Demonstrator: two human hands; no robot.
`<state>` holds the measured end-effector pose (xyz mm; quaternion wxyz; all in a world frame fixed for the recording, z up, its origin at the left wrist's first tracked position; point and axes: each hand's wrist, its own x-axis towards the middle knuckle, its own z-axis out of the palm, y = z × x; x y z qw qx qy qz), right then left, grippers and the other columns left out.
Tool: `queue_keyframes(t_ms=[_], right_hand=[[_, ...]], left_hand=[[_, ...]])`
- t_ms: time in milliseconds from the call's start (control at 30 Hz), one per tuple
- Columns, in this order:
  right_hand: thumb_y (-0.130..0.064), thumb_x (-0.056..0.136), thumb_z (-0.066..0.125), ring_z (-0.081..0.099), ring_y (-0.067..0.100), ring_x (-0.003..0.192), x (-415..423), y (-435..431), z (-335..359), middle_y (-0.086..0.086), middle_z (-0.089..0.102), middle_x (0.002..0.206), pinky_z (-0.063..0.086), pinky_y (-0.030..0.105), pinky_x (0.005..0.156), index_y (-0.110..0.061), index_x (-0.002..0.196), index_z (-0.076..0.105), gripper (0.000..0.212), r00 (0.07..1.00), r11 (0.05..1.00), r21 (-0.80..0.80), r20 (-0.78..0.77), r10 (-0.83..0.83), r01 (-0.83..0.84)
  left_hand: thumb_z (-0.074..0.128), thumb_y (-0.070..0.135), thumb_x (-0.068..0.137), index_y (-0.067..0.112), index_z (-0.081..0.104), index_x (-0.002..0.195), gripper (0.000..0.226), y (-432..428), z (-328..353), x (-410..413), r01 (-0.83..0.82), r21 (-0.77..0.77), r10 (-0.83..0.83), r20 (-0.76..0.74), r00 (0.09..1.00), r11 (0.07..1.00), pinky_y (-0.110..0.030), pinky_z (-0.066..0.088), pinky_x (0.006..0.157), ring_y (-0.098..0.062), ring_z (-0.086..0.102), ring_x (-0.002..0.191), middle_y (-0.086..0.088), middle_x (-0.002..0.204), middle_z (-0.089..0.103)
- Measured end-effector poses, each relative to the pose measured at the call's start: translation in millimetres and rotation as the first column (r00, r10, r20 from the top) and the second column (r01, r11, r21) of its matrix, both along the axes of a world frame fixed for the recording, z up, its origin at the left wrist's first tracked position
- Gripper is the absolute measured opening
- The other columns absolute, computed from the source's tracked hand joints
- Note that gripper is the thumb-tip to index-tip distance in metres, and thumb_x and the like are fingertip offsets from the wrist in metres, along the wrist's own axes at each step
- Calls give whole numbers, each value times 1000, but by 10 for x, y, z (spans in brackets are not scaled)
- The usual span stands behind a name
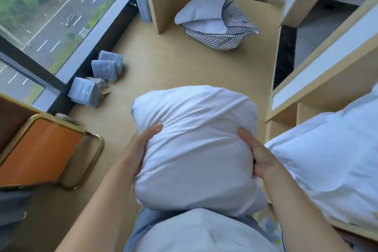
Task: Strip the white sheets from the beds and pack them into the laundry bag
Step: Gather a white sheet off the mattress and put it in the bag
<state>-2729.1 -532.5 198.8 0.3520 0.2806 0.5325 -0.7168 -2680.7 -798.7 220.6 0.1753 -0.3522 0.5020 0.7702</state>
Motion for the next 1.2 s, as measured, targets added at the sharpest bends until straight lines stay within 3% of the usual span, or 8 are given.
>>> queue_keyframes(t_ms=[200,333,467,633,733,967,1100,1200], right_hand=[[-51,8,92,72,15,77,-1835,-271,-192,3,75,91,55,24,53,-17,111,63,112,1000,998,-56,-23,-8,7],[-45,26,92,72,15,78,-3038,-408,-148,3,75,92,56,24,55,-16,114,63,97,996,997,-35,-51,-70,68],[-39,57,73,72,16,74,-4012,-434,-143,3,75,86,55,26,57,-15,109,64,58,984,983,-35,-14,-180,179],[-42,48,82,73,20,77,-5048,-297,-364,6,75,90,50,35,70,-14,107,65,67,951,951,-14,30,-308,309],[-38,65,74,71,20,75,-5750,-119,-633,4,75,83,48,35,69,-14,104,64,46,923,924,-5,52,-382,382],[-39,82,55,72,18,74,-7487,236,-1430,2,75,84,47,36,72,-16,100,65,31,858,879,34,202,-471,475],[-42,72,63,71,20,86,-8178,241,-1916,5,74,101,50,37,75,-17,108,66,44,844,880,81,253,-473,468],[-41,71,71,70,21,94,-8639,196,-2392,4,72,109,52,36,75,-17,117,64,52,831,878,135,283,-479,460]], left_hand=[[71,39,61,15,63,114,59,-282,-199,-1846,-29,-4,29,9,1000,1000,-34,49,75,-19,72,88,-5,100,74],[77,45,50,13,63,115,74,-462,-165,-3308,85,-10,-85,9,996,996,-33,48,76,-18,72,88,-6,99,74],[78,47,50,18,67,106,64,-522,-100,-4667,211,-27,-211,8,977,977,-33,48,80,-16,72,90,-5,104,74],[77,49,52,17,65,113,70,-316,-218,-6128,401,-52,-400,22,916,915,-30,49,79,-15,71,93,-2,102,74],[76,47,59,17,66,116,65,-65,-391,-7027,488,-64,-484,73,872,870,-33,50,85,-19,70,96,-5,105,73],[70,45,71,17,66,116,53,395,-1186,-9109,621,-44,-602,205,772,782,-30,52,79,-20,71,93,-6,102,74],[57,42,86,21,67,105,30,433,-1912,-9868,626,42,-609,292,738,779,-20,54,59,-15,72,76,-2,87,76],[57,42,86,23,67,103,27,388,-2573,-10353,621,83,-610,326,722,779,-25,53,65,-14,72,73,-1,83,75]])
